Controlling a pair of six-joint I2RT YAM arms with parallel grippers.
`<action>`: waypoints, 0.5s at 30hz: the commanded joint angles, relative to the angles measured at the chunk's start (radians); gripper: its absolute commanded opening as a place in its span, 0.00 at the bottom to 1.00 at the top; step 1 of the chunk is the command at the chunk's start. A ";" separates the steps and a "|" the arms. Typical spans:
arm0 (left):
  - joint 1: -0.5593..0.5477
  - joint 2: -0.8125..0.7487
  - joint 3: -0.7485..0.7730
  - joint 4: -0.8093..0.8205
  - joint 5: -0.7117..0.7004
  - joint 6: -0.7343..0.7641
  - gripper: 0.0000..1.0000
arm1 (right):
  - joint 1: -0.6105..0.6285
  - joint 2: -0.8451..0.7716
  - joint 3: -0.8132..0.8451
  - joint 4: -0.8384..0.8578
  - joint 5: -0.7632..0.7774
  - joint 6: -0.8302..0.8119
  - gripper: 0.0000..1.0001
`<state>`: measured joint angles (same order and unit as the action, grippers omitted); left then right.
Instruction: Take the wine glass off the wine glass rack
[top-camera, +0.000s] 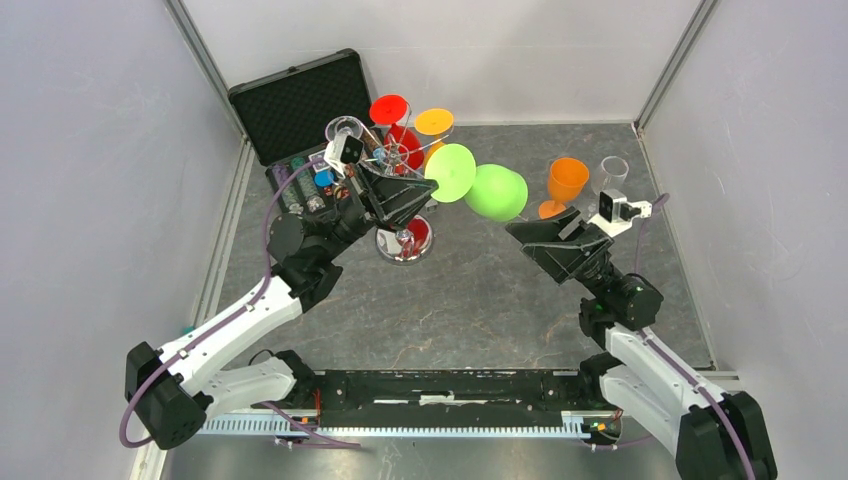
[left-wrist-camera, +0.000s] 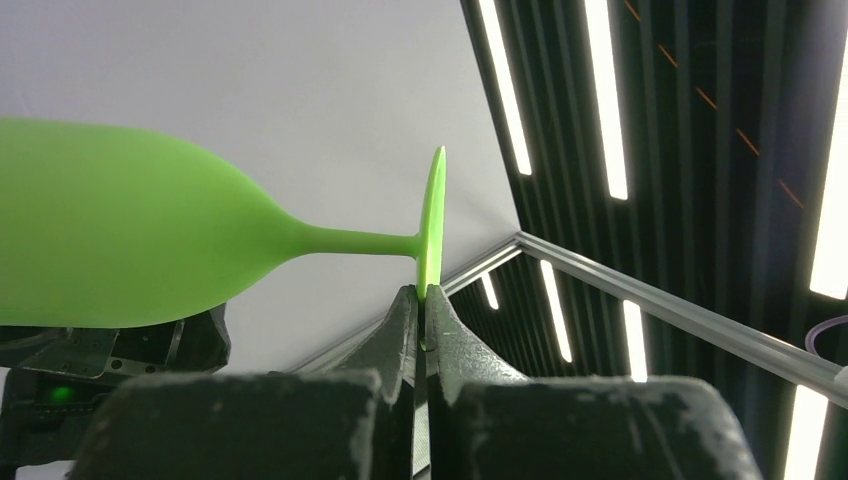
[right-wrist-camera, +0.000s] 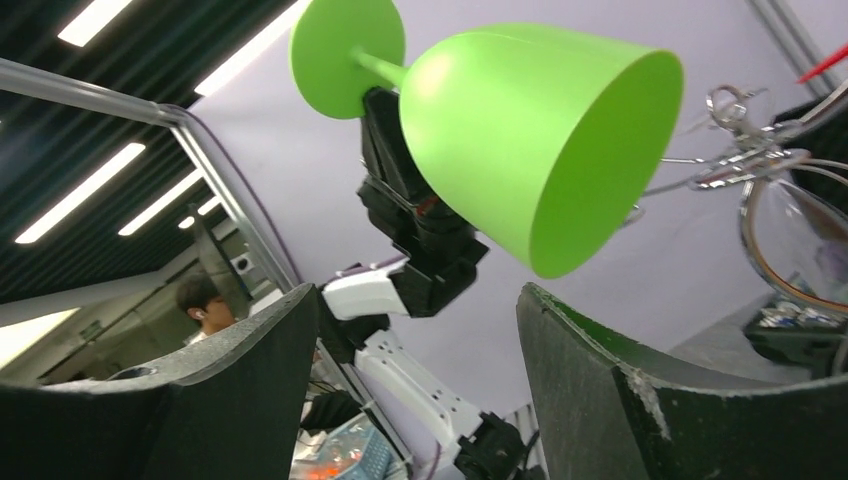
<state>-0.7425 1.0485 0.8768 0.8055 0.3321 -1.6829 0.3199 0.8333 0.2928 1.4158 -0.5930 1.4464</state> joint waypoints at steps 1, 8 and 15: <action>-0.011 -0.015 -0.012 0.096 -0.035 -0.054 0.02 | 0.021 0.031 0.057 0.322 0.047 0.055 0.75; -0.014 -0.035 -0.049 0.120 -0.073 -0.068 0.02 | 0.028 0.068 0.086 0.315 0.053 0.003 0.76; -0.014 -0.061 -0.052 0.087 -0.087 -0.071 0.02 | 0.028 -0.006 0.087 0.008 0.049 -0.187 0.78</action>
<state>-0.7506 1.0294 0.8227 0.8574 0.2691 -1.7168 0.3435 0.8898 0.3386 1.4605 -0.5484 1.4097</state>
